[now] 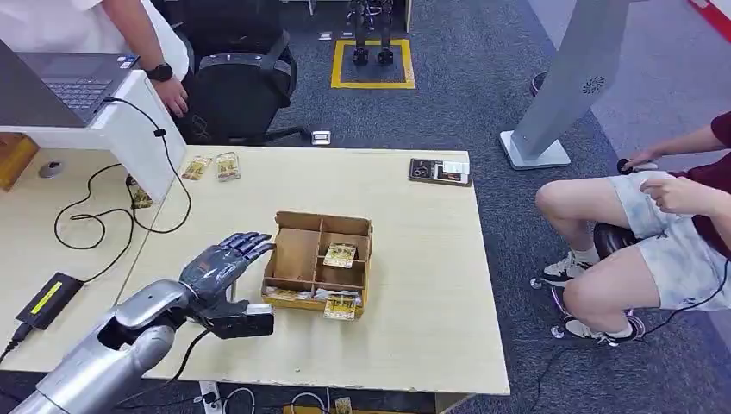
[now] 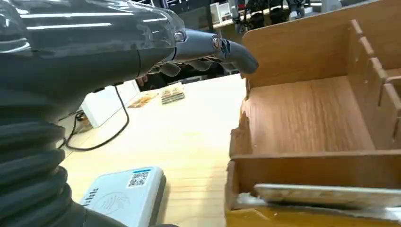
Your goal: Pass the card to the sensor for recognition and then transmit it.
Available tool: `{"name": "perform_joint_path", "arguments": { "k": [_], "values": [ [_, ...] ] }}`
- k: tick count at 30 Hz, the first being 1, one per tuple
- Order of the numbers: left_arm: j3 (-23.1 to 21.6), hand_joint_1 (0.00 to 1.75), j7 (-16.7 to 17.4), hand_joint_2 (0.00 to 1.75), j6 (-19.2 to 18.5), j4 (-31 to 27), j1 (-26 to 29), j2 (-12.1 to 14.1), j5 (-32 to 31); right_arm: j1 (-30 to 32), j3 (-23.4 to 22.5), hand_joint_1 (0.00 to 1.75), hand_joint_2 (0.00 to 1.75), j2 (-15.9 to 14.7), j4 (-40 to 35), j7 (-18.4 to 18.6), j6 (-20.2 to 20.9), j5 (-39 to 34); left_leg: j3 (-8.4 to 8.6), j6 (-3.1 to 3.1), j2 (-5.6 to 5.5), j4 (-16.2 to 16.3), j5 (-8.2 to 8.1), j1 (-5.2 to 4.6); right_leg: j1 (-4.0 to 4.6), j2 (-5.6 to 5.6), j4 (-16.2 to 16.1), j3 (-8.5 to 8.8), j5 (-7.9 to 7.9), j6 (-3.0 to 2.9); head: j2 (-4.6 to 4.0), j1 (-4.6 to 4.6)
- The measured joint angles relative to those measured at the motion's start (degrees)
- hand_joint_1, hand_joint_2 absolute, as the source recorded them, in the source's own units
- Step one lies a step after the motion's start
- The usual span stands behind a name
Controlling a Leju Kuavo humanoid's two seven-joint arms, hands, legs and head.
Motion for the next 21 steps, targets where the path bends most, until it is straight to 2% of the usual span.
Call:
{"name": "perform_joint_path", "arguments": {
  "k": [17, 21],
  "values": [
    [-0.1, 0.0, 0.4, 1.75, 0.6, -3.4, 3.6, 5.0, 1.2, 0.1, 0.5, 0.0, 1.75, -0.5, 0.5, 0.4, -0.2, 0.0, -0.02, 0.0, -0.01, 0.0, 0.0, 0.0, 0.0, -0.01, 0.0, 0.0, 0.0, 0.0, 0.0, 0.0],
    [-0.1, 0.0, 1.2, 1.75, 2.1, -5.4, 5.4, 6.2, 0.5, 0.2, 0.4, 0.0, 1.75, -0.5, 0.5, 0.3, -0.2, 0.0, -0.02, 0.0, 0.0, 0.0, 0.0, 0.0, 0.0, -0.01, 0.0, -0.01, -0.01, 0.0, 0.0, 0.02]
  ]
}}
